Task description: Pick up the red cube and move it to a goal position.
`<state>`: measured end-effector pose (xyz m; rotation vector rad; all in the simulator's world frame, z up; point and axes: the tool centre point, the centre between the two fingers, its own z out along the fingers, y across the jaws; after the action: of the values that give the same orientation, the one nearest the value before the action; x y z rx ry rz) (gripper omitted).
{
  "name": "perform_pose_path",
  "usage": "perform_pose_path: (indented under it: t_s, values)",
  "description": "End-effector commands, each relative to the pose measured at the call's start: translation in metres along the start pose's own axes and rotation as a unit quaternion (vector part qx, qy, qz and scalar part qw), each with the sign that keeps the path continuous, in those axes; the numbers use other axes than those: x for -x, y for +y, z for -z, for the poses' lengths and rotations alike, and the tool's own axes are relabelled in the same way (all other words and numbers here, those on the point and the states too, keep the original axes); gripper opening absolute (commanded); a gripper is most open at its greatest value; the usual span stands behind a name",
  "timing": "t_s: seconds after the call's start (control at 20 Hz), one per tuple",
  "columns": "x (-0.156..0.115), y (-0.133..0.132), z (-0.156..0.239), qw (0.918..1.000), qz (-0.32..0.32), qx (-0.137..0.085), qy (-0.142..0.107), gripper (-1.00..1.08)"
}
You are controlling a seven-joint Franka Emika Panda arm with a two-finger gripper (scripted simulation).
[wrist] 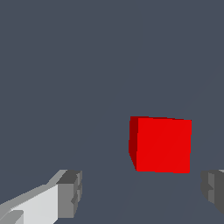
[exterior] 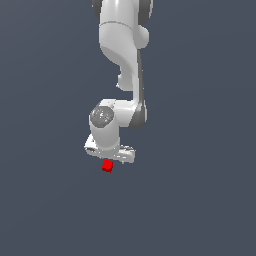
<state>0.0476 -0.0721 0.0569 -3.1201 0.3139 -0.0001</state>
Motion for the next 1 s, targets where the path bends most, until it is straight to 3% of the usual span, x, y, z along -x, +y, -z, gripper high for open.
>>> perform_pose_path:
  t_s: [0.0,0.55,0.6,0.95]
  values:
    - [-0.007,0.006,-0.013,1.0000,-0.008,0.001,0.001,1.00]
    - [-0.020,0.019,-0.036,0.9997,-0.022,0.003,0.000,1.00]
    - [-0.020,0.019,-0.036,0.9997,-0.022,0.003,0.000,-1.00]
    - [-0.020,0.019,-0.036,0.9997,-0.022,0.003,0.000,-1.00]
